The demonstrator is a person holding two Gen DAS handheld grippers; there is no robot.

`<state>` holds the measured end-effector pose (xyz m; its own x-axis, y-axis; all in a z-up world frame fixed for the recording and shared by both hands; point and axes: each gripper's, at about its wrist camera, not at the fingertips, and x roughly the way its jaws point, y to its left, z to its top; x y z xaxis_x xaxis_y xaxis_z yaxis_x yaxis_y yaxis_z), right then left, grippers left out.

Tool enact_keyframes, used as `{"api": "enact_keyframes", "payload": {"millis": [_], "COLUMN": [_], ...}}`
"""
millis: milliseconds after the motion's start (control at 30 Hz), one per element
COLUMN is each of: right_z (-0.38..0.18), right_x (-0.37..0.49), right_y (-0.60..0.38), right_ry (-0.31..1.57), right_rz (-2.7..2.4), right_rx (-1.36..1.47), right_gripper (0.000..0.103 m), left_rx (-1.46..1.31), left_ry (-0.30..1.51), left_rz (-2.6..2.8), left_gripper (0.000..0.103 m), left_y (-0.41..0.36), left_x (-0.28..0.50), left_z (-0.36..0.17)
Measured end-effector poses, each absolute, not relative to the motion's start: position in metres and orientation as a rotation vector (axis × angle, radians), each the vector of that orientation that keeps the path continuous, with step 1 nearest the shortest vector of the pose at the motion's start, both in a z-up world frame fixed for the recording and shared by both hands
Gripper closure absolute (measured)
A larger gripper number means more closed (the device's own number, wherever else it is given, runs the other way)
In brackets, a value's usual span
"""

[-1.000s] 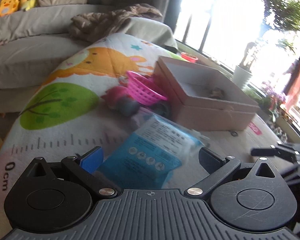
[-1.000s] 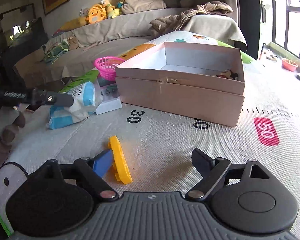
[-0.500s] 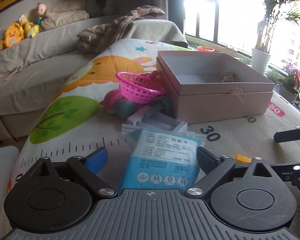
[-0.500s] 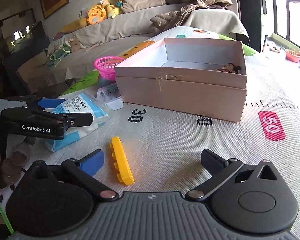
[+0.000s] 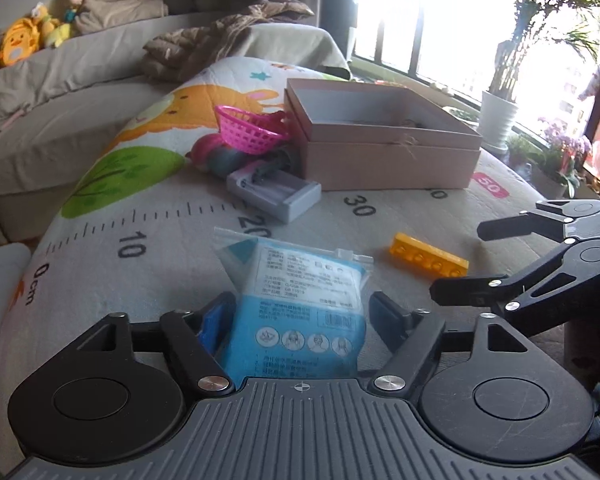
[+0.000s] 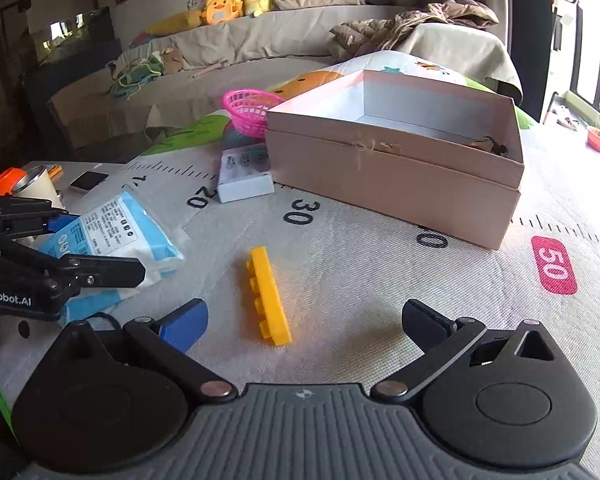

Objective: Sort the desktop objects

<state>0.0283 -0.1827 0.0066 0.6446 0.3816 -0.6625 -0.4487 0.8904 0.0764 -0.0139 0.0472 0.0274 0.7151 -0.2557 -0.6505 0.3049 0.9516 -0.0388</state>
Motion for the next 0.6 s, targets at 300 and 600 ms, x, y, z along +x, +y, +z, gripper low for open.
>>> {"api": "enact_keyframes", "payload": {"millis": [300,600], "right_z": [0.013,0.023], "right_x": [0.044,0.027], "right_y": [-0.156,-0.157], "right_ry": [0.726,0.751], "right_rz": [0.501,0.539], "right_rx": [-0.198,-0.216], "right_gripper": [0.048,0.091], "left_rx": [0.087,0.13], "left_ry": [0.725,0.742], "left_rz": [-0.298,-0.284], "left_gripper": [0.015,0.038], "left_y": [0.047,0.037], "left_x": [-0.008,-0.009], "left_z": [0.023,0.021]}}
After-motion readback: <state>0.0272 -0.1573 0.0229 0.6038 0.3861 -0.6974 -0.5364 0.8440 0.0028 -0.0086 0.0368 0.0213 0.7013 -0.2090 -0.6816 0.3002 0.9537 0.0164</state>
